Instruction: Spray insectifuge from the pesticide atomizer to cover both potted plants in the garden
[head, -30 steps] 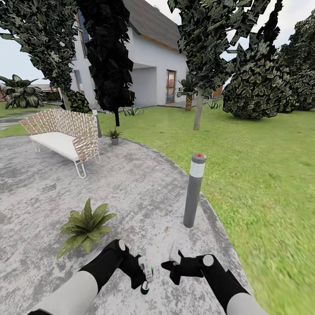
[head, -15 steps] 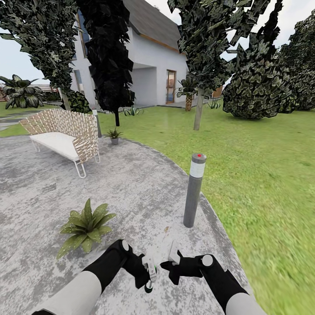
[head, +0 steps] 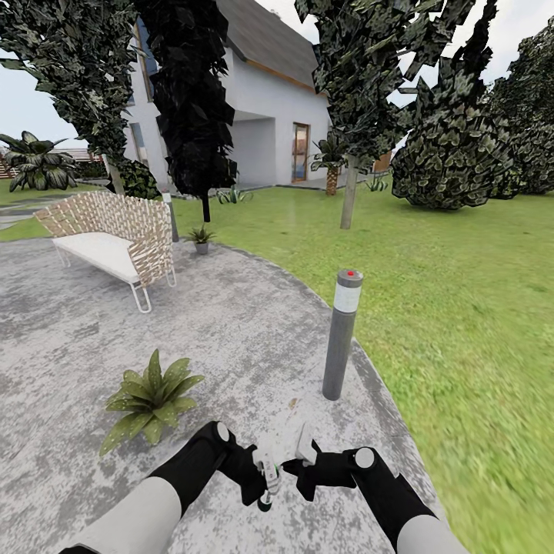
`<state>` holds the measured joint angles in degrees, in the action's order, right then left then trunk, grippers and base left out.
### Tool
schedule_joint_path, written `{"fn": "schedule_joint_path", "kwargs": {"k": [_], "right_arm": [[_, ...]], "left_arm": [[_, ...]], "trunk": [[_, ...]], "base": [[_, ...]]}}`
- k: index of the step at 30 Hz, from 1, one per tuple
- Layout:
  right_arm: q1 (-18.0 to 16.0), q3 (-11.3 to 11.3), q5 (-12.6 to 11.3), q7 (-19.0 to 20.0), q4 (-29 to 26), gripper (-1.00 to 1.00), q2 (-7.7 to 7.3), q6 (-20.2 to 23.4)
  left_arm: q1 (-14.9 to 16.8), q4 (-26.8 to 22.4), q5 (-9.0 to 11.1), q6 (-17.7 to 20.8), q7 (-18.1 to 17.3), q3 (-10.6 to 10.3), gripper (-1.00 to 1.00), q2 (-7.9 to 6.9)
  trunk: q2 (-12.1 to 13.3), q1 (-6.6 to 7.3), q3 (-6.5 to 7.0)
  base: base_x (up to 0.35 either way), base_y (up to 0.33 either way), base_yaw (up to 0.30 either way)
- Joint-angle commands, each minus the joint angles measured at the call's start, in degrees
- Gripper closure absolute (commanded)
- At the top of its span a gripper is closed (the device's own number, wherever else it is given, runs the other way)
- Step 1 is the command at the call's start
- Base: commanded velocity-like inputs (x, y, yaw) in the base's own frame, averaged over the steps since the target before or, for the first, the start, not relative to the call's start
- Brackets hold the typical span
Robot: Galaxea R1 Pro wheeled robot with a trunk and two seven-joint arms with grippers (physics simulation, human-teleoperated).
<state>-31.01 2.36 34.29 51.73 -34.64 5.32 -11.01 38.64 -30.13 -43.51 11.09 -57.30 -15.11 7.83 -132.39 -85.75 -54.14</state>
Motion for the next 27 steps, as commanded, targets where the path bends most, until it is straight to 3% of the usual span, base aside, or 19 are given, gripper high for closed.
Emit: {"fn": "schedule_joint_path", "kwargs": {"k": [1, 14, 27], "right_arm": [[-0.02, -0.08, 0.60, 0.04, -0.07, 1.00, 0.03, -0.42], [-0.02, -0.08, 0.60, 0.04, -0.05, 1.00, 0.09, -0.42], [-0.03, -0.05, 0.60, 0.04, -0.04, 1.00, 0.48, -0.42]], "left_arm": [[-0.01, -0.13, -0.02, 0.60, -0.25, -0.03, 1.00, 0.03], [-0.05, -0.11, 0.18, 0.52, 1.21, 0.01, 1.00, 0.77], [-0.27, 0.05, 0.05, 0.30, 1.25, 0.02, 1.00, 0.30]], "trunk": [[-0.02, 0.01, -0.06], [-0.02, 0.01, -0.06], [-0.02, 0.01, -0.06]], "base": [[0.000, 0.000, 0.000], [0.000, 0.000, 0.000], [0.000, 0.000, 0.000]]}}
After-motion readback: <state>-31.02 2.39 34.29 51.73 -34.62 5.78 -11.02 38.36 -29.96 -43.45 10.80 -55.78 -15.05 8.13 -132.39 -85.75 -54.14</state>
